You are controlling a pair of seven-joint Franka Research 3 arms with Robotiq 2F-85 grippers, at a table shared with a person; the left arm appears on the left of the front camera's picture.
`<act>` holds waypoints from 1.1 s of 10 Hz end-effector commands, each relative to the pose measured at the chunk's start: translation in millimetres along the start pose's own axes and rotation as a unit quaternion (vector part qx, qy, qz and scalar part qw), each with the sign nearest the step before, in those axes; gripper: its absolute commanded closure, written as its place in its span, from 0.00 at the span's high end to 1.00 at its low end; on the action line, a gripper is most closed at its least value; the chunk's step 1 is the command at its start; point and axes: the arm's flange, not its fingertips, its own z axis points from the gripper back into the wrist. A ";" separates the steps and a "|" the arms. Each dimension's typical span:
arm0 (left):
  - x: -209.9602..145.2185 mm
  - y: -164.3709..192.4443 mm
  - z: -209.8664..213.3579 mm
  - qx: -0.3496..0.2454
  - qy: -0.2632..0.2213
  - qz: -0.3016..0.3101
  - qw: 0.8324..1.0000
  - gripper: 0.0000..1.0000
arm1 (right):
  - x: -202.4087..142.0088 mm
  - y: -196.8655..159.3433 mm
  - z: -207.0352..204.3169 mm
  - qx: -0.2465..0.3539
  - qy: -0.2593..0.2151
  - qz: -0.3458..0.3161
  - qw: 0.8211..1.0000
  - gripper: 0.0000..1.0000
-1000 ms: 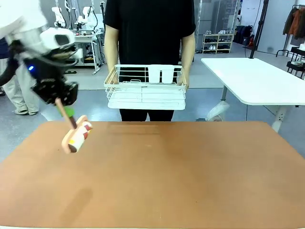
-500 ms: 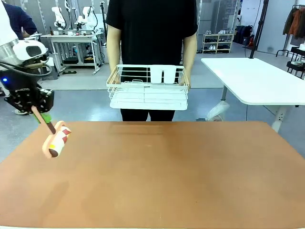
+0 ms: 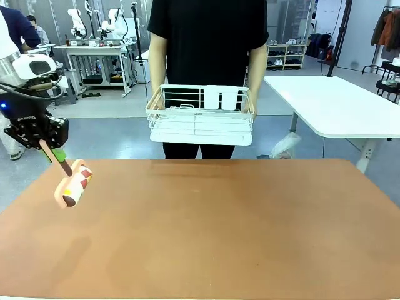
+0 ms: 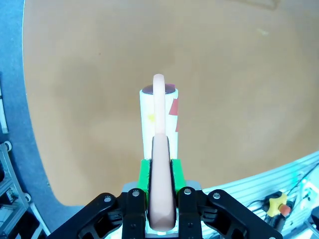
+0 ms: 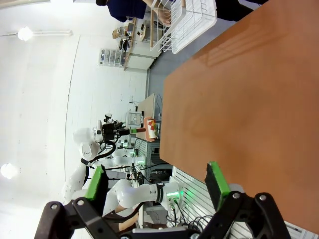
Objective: Clean the table.
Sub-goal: Clean the table with the Lint Roller when the human lifts the Dish drying rack, then place the Lint Roller down when the Dish drying rack is positioned in the middle of the table.
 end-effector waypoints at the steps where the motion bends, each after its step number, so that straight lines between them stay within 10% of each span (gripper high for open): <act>1: -0.8 0.3 1.4 0.007 -0.002 0.010 1.000 0.21 | -1.0 3.8 0.2 0.005 -0.002 0.002 1.000 1.00; 11: -0.8 0.3 1.4 0.007 -0.002 0.010 1.000 0.21 | -1.0 3.8 0.2 0.005 -0.002 0.002 1.000 1.00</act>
